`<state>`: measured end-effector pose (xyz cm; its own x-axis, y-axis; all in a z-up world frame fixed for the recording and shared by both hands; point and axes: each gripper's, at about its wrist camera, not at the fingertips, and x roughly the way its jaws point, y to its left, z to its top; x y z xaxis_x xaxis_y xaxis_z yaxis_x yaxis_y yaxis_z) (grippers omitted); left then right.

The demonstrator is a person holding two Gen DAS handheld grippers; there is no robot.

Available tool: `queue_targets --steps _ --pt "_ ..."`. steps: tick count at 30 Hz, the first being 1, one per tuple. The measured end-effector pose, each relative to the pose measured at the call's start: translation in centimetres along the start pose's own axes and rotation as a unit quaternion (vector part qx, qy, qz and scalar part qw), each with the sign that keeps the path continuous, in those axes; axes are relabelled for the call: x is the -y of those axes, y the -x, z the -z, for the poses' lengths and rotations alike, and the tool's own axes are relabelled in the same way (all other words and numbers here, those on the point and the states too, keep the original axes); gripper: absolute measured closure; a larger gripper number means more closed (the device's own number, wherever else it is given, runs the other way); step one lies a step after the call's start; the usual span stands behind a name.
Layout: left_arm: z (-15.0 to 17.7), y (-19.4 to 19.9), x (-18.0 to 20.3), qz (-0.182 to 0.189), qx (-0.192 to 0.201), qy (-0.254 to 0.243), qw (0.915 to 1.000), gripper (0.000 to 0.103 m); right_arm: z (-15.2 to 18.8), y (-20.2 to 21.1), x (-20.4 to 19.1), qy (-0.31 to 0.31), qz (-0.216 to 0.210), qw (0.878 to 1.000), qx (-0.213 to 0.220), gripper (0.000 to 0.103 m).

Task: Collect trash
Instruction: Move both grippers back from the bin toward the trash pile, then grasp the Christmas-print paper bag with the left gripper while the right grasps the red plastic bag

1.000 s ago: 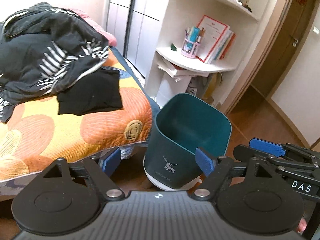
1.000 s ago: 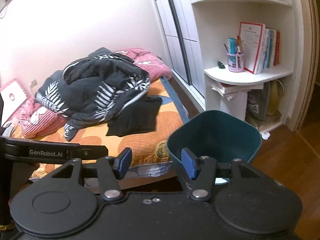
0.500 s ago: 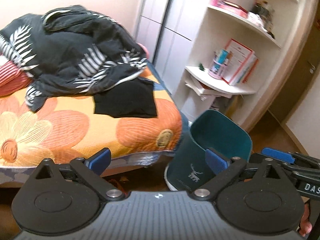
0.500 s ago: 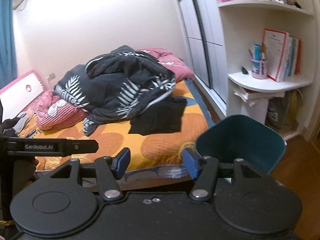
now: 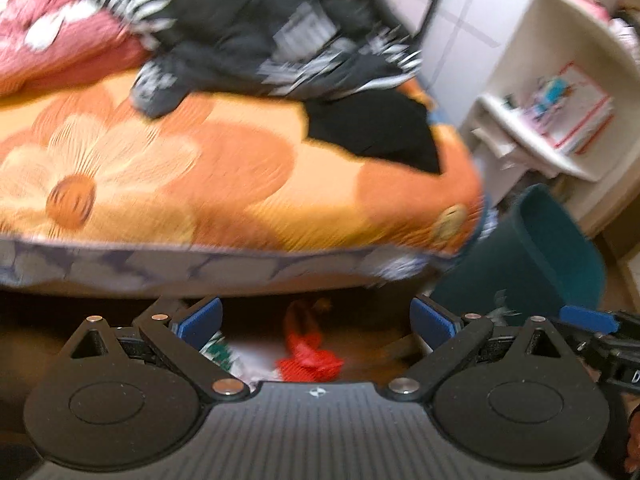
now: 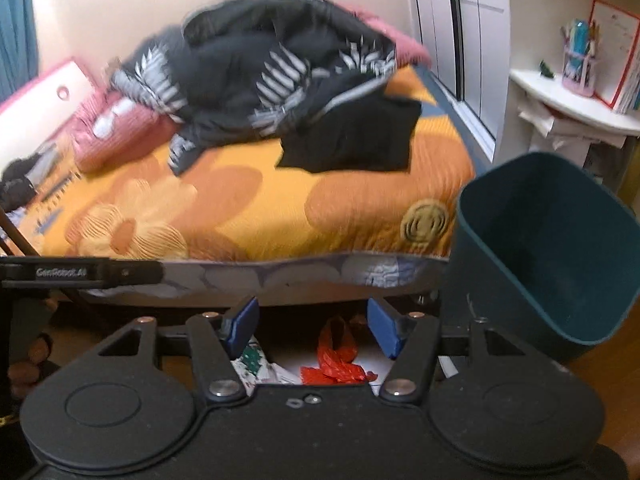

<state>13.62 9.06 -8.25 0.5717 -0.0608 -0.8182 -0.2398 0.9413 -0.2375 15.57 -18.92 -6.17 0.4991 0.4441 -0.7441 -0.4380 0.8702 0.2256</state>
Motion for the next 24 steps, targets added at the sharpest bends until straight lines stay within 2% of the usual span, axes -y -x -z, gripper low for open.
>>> queue_targets --steps 4,10,16,24 --pt "1.0 -4.8 -2.8 -0.023 -0.052 0.023 0.9981 0.002 0.3 -5.4 0.6 -0.003 -0.001 0.999 -0.049 0.042" --pt "2.7 -12.5 -6.4 -0.067 -0.125 0.062 0.9879 0.002 1.5 -14.7 1.4 0.016 -0.013 0.992 -0.123 0.043" --pt "3.7 -20.4 -10.7 -0.114 -0.199 0.104 0.9678 0.002 3.7 -23.7 2.0 0.053 -0.018 0.982 -0.183 0.045" --pt "6.2 -29.3 -16.8 -0.156 -0.277 0.159 0.9349 0.002 8.6 -33.0 2.6 0.134 -0.012 0.951 -0.279 0.045"
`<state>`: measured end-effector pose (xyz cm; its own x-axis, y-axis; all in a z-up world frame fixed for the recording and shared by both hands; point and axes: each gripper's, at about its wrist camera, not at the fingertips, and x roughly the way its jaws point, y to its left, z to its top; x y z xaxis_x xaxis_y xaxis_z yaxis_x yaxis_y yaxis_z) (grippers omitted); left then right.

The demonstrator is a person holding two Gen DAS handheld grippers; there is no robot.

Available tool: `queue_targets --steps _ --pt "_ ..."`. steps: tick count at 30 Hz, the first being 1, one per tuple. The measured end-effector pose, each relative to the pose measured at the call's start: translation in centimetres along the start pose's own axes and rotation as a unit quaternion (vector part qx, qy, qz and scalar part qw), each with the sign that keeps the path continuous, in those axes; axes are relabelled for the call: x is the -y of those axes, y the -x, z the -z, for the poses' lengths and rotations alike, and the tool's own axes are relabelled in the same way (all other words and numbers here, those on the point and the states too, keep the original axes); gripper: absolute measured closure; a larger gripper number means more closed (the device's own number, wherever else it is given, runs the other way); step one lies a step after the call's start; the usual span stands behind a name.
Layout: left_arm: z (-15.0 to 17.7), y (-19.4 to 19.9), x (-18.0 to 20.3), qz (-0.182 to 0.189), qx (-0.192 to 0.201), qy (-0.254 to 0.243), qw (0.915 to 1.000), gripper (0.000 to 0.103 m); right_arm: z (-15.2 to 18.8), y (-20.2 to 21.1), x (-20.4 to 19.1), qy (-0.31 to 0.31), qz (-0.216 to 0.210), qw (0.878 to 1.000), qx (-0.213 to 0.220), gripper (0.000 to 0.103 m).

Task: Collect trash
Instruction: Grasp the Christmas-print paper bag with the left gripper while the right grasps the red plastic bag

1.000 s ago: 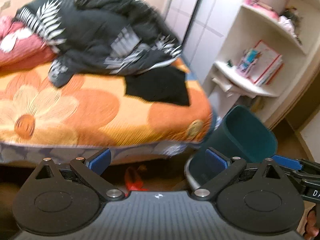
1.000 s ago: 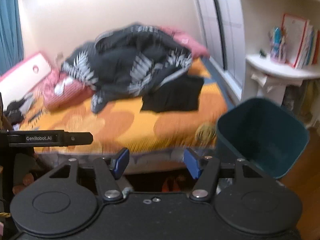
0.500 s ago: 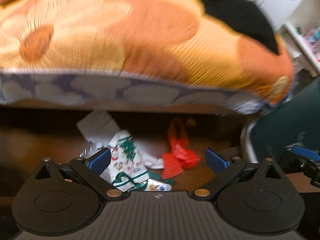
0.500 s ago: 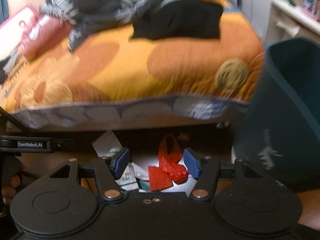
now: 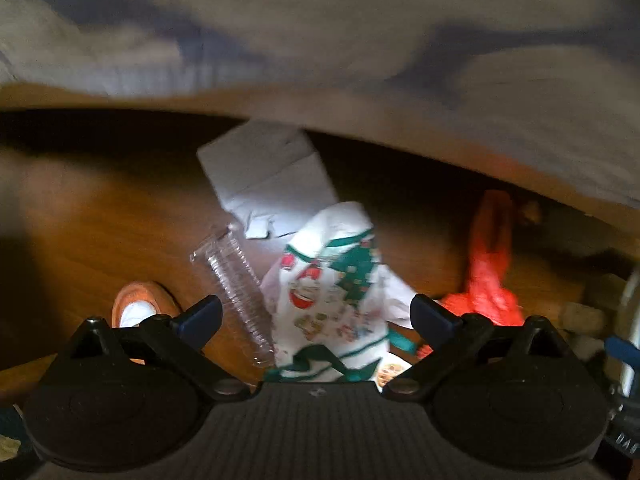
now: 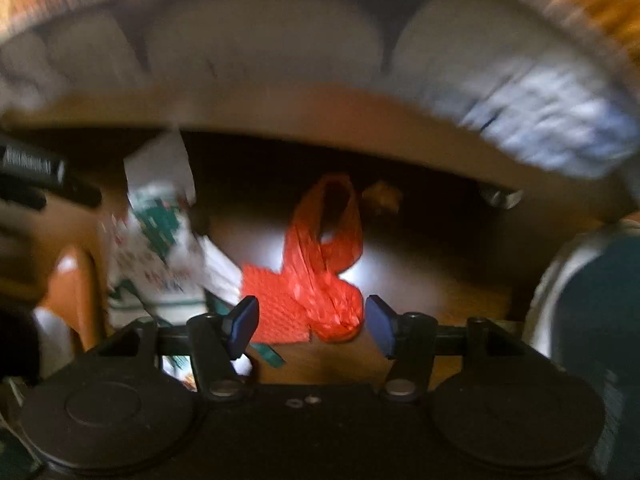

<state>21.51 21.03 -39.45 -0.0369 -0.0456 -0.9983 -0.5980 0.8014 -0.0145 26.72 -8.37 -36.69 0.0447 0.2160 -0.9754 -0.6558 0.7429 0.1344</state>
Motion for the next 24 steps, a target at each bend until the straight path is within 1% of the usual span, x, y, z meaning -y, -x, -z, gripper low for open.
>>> queue_targets --steps 4,6,10,14,16,18,19,21,22,23,24 --pt "-0.8 -4.2 -0.8 -0.01 -0.041 0.016 0.999 0.002 0.3 -3.9 -0.1 0.03 0.0 0.999 -0.038 0.045" --pt "-0.9 -5.9 -0.9 -0.008 -0.057 0.018 0.9982 0.002 0.4 -5.6 -0.1 0.041 -0.003 0.998 -0.053 0.045" --pt "-1.1 -8.3 -0.2 -0.005 -0.071 0.007 0.9974 0.003 0.4 -8.3 -0.2 0.059 0.001 0.995 -0.077 0.045" --pt "-1.4 -10.1 0.5 -0.004 -0.08 0.0 0.9968 0.003 -0.1 -10.3 0.1 0.064 0.009 0.994 -0.088 0.046" --pt "-1.5 -10.7 0.9 -0.002 -0.083 -0.005 0.9966 0.009 -0.3 -11.1 0.2 0.065 0.011 0.994 -0.09 0.046" --pt "-1.6 -11.2 1.4 0.0 -0.086 -0.013 0.9962 0.021 -0.4 -11.8 0.0 0.073 0.015 0.993 -0.091 0.046" --pt "-1.5 -11.4 1.6 -0.001 -0.088 -0.017 0.996 0.024 -0.5 -12.0 -0.1 0.077 0.018 0.993 -0.091 0.047" --pt "-1.5 -11.7 1.7 -0.005 -0.091 -0.023 0.9956 0.04 -0.7 -12.5 -0.2 0.083 0.022 0.992 -0.092 0.049" --pt "-1.5 -11.8 1.7 -0.007 -0.093 -0.023 0.9954 0.043 -0.8 -12.7 -0.3 0.084 0.021 0.992 -0.093 0.052" --pt "-1.5 -11.9 1.7 -0.007 -0.095 -0.021 0.9952 0.047 -0.8 -12.8 -0.5 0.087 0.023 0.992 -0.094 0.057" --pt "-1.5 -11.9 1.6 -0.006 -0.095 -0.019 0.9953 0.053 -0.9 -13.0 -0.7 0.091 0.03 0.991 -0.097 0.08"
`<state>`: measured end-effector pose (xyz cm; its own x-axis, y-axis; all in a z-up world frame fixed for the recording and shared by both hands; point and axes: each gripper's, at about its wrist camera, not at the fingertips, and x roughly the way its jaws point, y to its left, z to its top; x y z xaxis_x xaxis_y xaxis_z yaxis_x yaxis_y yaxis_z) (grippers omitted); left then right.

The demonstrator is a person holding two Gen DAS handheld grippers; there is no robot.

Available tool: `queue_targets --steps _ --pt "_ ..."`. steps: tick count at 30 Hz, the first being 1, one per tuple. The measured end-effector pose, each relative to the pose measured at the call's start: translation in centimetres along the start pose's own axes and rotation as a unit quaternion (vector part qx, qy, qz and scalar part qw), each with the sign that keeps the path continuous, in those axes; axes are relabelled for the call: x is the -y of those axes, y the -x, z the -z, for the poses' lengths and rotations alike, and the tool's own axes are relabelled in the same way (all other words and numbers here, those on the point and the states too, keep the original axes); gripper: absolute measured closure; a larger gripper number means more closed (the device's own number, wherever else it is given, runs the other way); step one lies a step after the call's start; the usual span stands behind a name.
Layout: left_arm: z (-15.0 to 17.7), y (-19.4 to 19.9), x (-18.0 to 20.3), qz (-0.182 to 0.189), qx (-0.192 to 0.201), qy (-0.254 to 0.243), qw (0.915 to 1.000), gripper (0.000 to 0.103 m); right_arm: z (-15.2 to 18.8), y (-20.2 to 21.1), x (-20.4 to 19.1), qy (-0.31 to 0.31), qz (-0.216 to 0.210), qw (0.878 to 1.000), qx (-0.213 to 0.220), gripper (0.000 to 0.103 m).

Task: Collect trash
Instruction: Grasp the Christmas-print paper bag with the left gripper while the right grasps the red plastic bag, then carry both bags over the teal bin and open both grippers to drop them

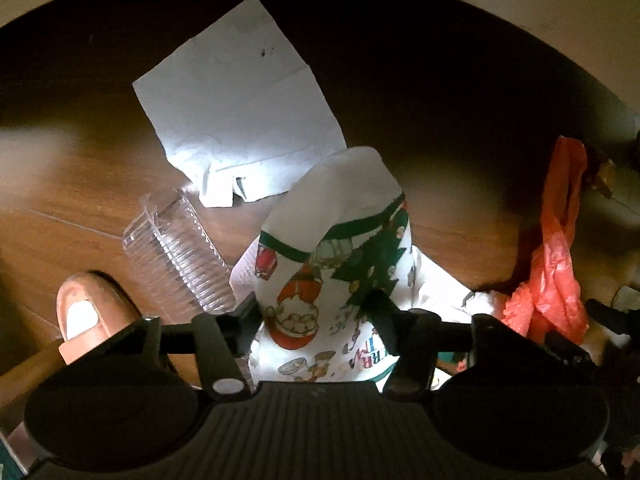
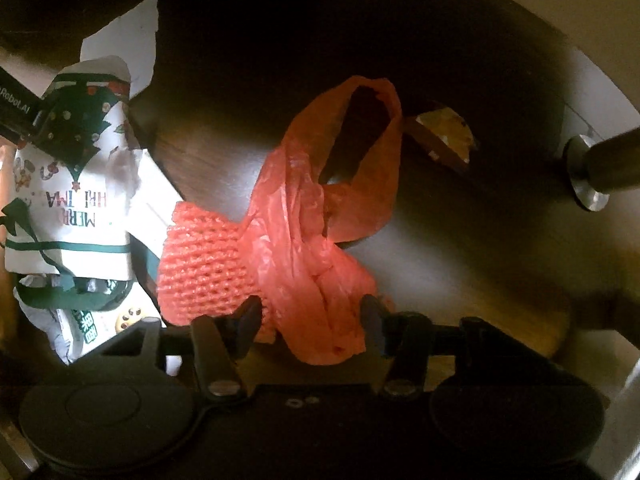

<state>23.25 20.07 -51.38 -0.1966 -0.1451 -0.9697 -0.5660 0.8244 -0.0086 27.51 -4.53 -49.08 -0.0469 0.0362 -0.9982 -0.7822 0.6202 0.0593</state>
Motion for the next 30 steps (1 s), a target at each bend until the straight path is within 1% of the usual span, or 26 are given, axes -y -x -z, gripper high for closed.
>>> queue_targets --steps 1,3,4,5,7,9,15,18,25,28,30 --pt "-0.1 0.1 0.0 0.002 0.0 0.0 1.0 0.056 -0.1 0.0 -0.1 0.001 0.009 1.0 -0.002 0.083" --pt "-0.1 0.2 0.1 0.001 0.0 -0.001 1.0 0.064 0.0 0.2 -0.3 0.002 0.015 1.0 -0.002 0.085" --pt "-0.1 0.4 0.2 0.001 0.001 -0.002 1.0 0.066 0.1 0.4 -0.5 0.003 0.021 1.0 0.002 0.09" --pt "0.0 0.5 0.3 0.0 0.002 -0.004 1.0 0.07 0.2 0.8 -0.6 0.002 0.024 1.0 0.003 0.09" --pt "0.3 1.2 0.6 -0.002 0.008 -0.009 0.9999 0.073 0.6 1.9 -0.7 -0.008 0.025 1.0 0.009 0.092" --pt "0.6 2.0 0.7 0.003 0.011 -0.011 0.9999 0.081 1.2 3.5 -0.7 -0.022 0.026 0.999 0.021 0.093" --pt "2.5 5.5 1.1 0.014 0.027 -0.009 0.9995 0.089 2.7 8.9 -0.7 -0.069 0.017 0.996 0.045 0.093" --pt "4.2 7.7 1.3 0.014 0.04 -0.013 0.999 0.09 3.7 11.9 -0.8 -0.092 0.009 0.994 0.062 0.094" --pt "8.7 13.4 1.3 0.016 0.083 -0.035 0.9958 0.09 7.5 19.2 -2.3 -0.127 -0.009 0.987 0.103 0.094" --pt "10.8 16.6 1.4 0.027 0.108 -0.047 0.9926 0.09 9.5 22.9 -3.3 -0.128 -0.015 0.982 0.135 0.094" --pt "12.1 18.7 1.6 0.041 0.126 -0.052 0.9899 0.09 11.0 25.6 -3.8 -0.133 -0.023 0.978 0.161 0.094"
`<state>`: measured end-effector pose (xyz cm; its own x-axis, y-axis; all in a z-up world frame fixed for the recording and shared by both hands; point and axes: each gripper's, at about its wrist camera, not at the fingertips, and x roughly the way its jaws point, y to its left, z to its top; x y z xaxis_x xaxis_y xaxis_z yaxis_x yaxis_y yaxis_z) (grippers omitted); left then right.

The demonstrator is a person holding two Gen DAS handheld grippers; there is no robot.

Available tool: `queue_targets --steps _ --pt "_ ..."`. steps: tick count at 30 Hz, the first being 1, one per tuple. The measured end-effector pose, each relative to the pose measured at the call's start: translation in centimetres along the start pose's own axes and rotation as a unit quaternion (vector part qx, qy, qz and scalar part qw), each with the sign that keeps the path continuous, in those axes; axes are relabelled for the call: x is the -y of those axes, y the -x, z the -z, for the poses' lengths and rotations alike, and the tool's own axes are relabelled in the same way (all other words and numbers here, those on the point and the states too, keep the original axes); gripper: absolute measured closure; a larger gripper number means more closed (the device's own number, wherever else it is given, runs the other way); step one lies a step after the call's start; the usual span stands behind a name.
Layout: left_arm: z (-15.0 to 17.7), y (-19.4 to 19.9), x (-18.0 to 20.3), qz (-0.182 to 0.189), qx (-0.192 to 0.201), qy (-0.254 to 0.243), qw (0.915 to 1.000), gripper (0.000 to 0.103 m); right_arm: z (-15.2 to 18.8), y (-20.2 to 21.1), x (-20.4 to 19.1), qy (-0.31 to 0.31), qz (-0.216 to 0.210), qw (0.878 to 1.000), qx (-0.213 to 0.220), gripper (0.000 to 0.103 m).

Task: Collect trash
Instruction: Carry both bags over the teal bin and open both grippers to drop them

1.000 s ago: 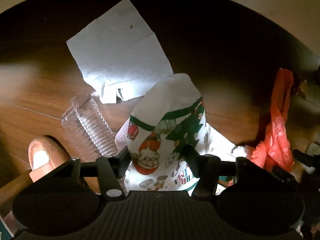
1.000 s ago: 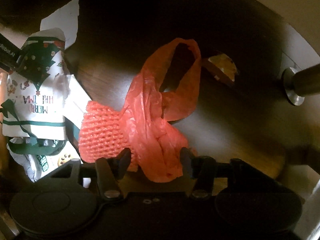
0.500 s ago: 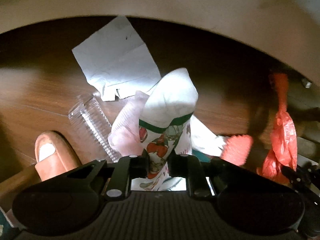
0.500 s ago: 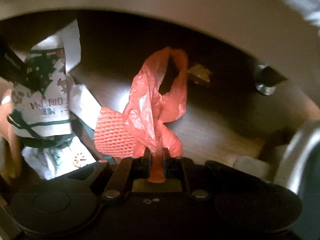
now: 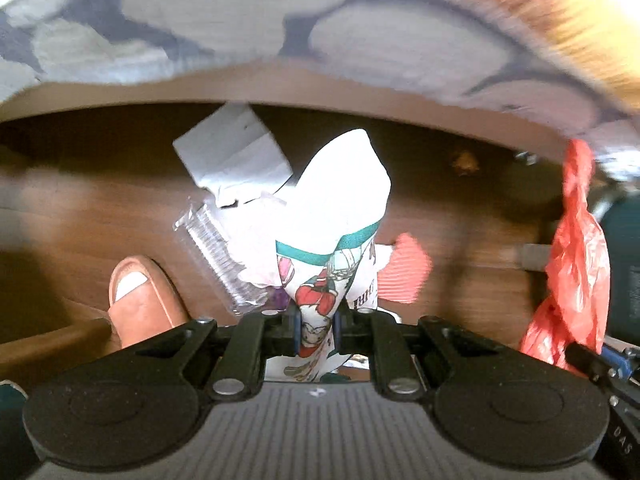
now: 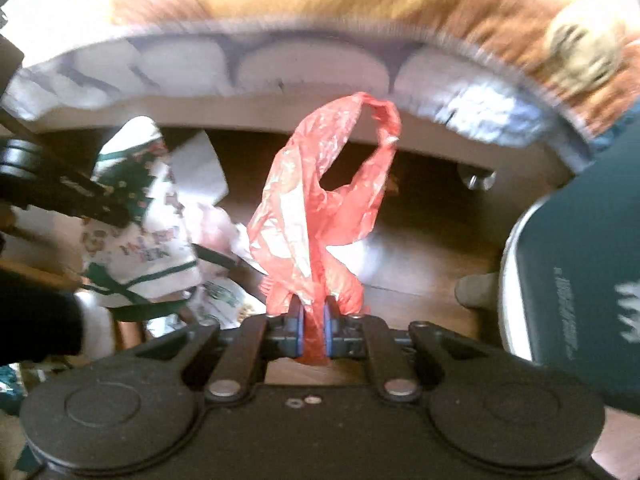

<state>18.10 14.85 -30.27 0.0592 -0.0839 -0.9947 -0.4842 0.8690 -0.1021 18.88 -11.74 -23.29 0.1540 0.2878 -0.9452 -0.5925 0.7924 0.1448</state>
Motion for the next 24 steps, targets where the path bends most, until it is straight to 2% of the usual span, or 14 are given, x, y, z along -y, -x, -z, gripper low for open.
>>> queue_targets --steps 6,11,17,24 --pt "3.0 6.6 0.9 0.043 0.055 -0.017 0.9974 0.09 1.9 8.4 -0.7 -0.002 -0.006 0.997 0.072 0.094" --pt "5.4 12.4 2.5 0.084 0.11 -0.044 0.9894 0.09 3.2 14.7 -0.2 -0.003 0.009 0.993 0.121 0.094" --pt "7.4 18.8 6.1 0.129 0.172 -0.091 0.9724 0.09 4.5 21.3 1.3 -0.015 0.018 0.984 0.179 0.094" --pt "7.8 25.7 11.9 0.177 0.226 -0.145 0.947 0.089 5.1 26.7 4.3 -0.033 0.044 0.972 0.228 0.094"
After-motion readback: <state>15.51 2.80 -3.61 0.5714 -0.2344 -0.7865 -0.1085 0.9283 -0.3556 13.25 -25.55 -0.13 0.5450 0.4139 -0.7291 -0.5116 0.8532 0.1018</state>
